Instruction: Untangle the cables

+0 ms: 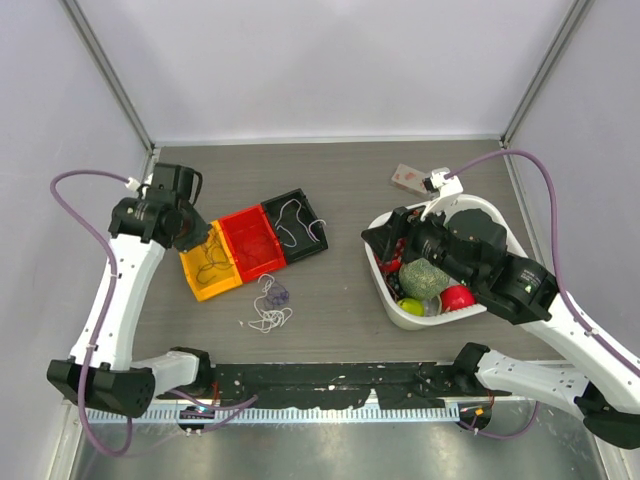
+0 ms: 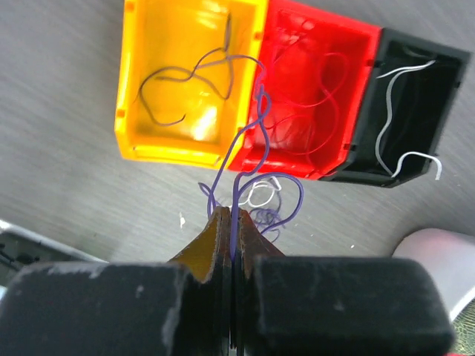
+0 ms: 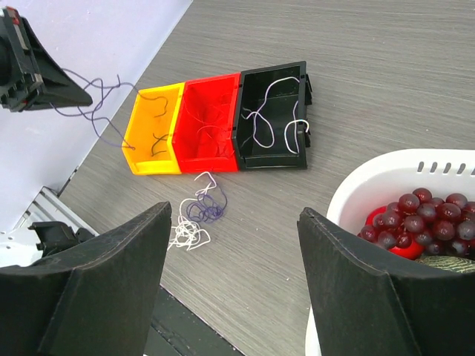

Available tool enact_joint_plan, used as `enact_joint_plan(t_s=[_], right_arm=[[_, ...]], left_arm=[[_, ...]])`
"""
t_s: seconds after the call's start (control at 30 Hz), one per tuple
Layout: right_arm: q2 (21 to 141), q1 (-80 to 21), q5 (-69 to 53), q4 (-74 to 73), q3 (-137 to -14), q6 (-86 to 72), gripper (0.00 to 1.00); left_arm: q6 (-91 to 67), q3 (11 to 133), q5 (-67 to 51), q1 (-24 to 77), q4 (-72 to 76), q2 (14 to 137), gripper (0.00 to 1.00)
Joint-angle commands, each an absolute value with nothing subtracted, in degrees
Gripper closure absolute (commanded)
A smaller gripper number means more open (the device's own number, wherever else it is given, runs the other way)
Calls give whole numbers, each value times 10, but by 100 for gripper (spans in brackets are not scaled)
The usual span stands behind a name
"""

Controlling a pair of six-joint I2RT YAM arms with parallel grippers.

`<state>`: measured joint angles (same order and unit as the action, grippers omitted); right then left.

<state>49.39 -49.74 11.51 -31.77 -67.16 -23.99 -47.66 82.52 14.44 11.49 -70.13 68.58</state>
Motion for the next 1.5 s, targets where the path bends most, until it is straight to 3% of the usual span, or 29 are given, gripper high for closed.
enact_joint_plan(t_s=[0.0,0.27,0.57,0.73,1.07,1.17,1.2,1.37,1.47], right_arm=[[490,-496,127,-299,-672,-226,26],[490,-497,135,-299,-676,-212,26],[489,-495,144,-305,-679,-218,26],[490,-496,143,-305,-676,-226,26],[485,-496,142,-307,-669,-243,27],[493,-496,139,-307,-669,-247,27],[500,-496,138,-308,-670,-247,27],[527,-496,106,-304,-669,-249,28],[548,-496,89,-301,-672,-246,28]], left_arm=[[-523,802,129,104,-739,673,100],[-521,757,122,68,-708,707,100],[-503,758,195,25,-663,803,100],[-427,745,240,3,-556,848,100],[-408,678,69,-24,-426,911,100],[-404,671,78,-25,-418,899,100],[-404,679,90,-24,-435,897,96],[-407,695,126,-25,-501,843,45],[-422,696,119,-24,-528,796,39]])
